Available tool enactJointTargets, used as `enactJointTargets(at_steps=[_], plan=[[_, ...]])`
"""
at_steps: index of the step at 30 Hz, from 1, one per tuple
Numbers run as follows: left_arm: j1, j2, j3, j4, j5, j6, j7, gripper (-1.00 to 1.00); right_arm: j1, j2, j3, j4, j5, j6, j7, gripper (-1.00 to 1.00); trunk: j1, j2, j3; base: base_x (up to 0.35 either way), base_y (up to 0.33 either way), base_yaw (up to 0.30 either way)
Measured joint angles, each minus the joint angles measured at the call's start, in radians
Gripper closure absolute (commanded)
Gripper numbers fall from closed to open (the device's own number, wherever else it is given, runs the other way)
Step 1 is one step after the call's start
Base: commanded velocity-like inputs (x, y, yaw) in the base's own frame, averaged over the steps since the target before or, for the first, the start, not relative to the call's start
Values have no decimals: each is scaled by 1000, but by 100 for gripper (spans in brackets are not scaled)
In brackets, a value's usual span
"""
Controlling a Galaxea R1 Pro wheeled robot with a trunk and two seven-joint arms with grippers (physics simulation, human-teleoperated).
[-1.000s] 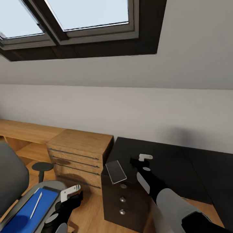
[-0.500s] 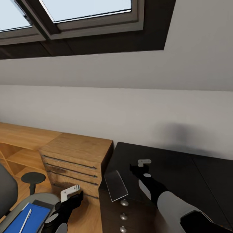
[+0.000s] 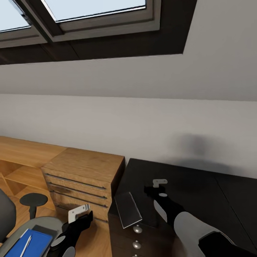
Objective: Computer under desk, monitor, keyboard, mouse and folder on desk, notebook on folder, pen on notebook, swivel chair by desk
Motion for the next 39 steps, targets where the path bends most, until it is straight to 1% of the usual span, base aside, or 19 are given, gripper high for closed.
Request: enactJointTargets(at_steps=[2, 7, 10, 14, 19, 23, 27, 32, 39], plan=[[0, 1, -2, 0, 0, 0, 0, -100, -1, -2, -1, 1, -2, 24, 0, -100, 0, 0, 0, 286, 0, 0], [0, 1, -3, 0, 1, 1, 0, -100, -2, -15, -3, 1, -6, 45, 1, -100, 0, 0, 0, 263, 0, 0], [0, 1, -3, 0, 1, 1, 0, -100, -2, -19, -3, 0, -7, 55, 1, -100, 0, 0, 0, 148, 0, 0], [0, 1, -3, 0, 1, 1, 0, -100, -2, -20, -3, 1, -7, 59, 1, -100, 0, 0, 0, 62, 0, 0], [0, 1, -3, 0, 0, 0, -1, -100, -2, -19, -3, 1, -8, 70, 1, -100, 0, 0, 0, 205, 0, 0], [0, 1, -3, -5, 1, 0, 0, -100, -2, -20, -4, -2, -8, 101, 1, -100, 0, 0, 0, 74, 0, 0], [0, 0, -11, -16, 1, 0, 0, -100, -3, -20, -4, -2, -8, 126, 0, -100, 0, 0, 0, 9, 0, 0], [0, -1, -12, -27, 1, 0, 0, -100, -3, -20, -5, -3, -11, 160, 1, -100, 19, -35, -16, 2, 0, 0], [0, -1, -12, -31, 1, 1, 0, -100, -4, -20, -5, -3, -15, 173, 0, -100, 46, -84, -38, 0, 0, 0]])
